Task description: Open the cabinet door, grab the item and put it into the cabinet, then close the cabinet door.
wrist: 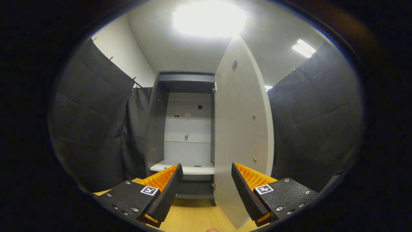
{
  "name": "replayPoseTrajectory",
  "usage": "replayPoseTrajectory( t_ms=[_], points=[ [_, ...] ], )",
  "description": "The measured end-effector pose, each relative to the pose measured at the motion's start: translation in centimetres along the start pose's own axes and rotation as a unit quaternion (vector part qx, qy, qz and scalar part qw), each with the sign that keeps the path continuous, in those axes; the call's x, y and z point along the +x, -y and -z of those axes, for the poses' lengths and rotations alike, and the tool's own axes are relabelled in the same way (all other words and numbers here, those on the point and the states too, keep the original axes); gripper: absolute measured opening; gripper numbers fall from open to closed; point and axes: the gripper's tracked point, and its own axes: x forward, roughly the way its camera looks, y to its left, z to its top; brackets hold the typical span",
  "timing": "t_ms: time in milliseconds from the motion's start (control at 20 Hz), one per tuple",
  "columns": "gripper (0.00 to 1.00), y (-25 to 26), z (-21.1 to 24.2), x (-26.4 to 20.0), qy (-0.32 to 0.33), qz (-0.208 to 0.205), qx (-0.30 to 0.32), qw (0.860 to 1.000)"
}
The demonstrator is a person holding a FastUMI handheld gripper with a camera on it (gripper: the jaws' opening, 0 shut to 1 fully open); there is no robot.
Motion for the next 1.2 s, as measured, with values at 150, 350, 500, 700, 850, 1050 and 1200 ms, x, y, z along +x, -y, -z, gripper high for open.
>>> replayPoseTrajectory(
  t_ms=[150,350,500,700,850,1050,1200],
  points=[
    [0.93,-3.6,3.2,0.4,-0.025,-0.028,0.018,0.999],
    [0.93,-8.1,6.8,0.1,-0.05,-0.063,0.039,0.996],
    [0.93,-11.4,9.6,-0.4,-0.066,-0.093,0.048,0.992],
    [0.93,-15.2,12.7,-1.3,-0.087,-0.126,0.064,0.986],
    [0.93,-17.5,15.2,-1.6,-0.102,-0.141,0.07,0.982],
    [0.93,-19.7,18.3,-1.7,-0.116,-0.154,0.079,0.978],
    [0.93,-21.2,20.9,-2.0,-0.136,-0.157,0.08,0.975]
  ],
)
